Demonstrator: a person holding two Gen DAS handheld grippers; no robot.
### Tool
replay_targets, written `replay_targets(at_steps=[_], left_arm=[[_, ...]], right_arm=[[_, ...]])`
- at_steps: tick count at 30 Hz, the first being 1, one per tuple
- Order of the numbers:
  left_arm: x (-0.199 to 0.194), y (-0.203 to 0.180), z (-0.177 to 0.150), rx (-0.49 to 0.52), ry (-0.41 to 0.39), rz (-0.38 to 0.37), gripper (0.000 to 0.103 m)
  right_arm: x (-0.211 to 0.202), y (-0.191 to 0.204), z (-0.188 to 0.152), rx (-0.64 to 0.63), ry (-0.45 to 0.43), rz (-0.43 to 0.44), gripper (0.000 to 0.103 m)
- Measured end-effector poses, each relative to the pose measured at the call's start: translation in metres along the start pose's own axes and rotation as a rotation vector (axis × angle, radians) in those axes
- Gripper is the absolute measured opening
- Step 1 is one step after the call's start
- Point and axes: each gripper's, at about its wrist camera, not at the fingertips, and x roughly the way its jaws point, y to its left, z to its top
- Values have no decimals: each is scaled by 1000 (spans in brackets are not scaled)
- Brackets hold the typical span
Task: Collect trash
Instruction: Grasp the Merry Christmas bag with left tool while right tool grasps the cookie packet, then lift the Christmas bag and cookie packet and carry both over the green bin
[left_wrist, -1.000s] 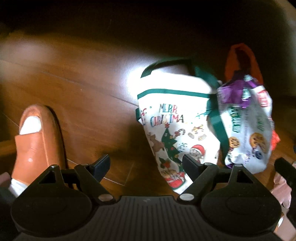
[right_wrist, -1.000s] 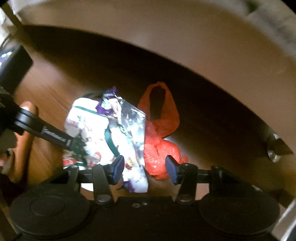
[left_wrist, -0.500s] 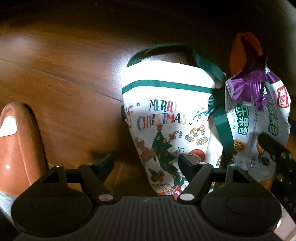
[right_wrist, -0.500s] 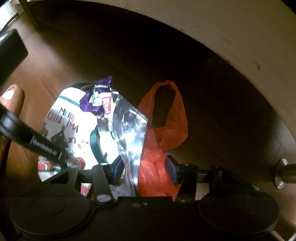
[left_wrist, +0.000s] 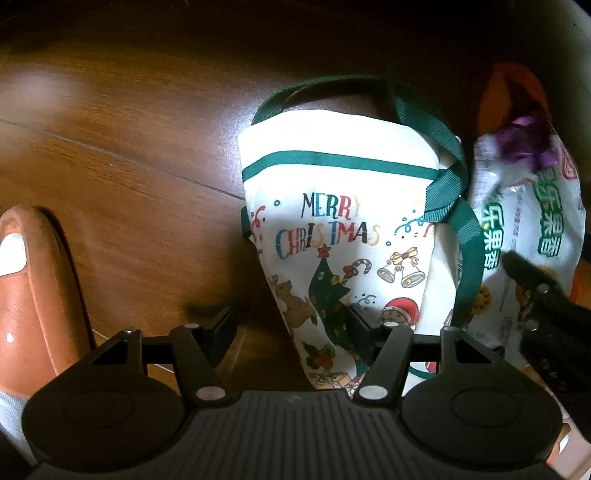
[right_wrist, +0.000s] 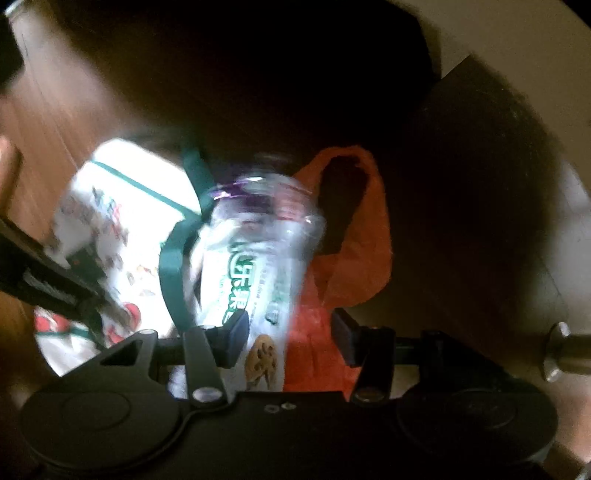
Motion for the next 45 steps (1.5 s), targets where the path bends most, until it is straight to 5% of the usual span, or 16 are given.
replay_targets(at_steps=[2, 8, 12, 14, 21, 32, 36, 45], left_arm=[[4, -2, -1, 1, 3, 3, 63], [6, 0, 1, 6, 2, -4, 63], [6, -1, 0, 13, 1, -13, 58], [5, -4, 0, 20, -2, -22, 52], [1, -15, 0, 51, -10, -67, 16], [-31, -27, -6, 93, -50, -52, 7], [-44, -23, -9, 106, -73, -43, 7], [-29, -15, -14, 82, -45, -15, 7]], right_arm=[[10, -2, -5, 35, 63, 20, 47], [9, -14, -18, 141, 44, 49, 42], [7, -24, -18, 211, 38, 69, 27], [3, -30, -18, 245, 20, 85, 17], [-18, -36, -14, 281, -22, 101, 10], [-61, -41, -37, 397, -65, 119, 10], [-61, -35, -39, 397, -69, 112, 22], [-60, -20, -37, 236, -117, 29, 32]])
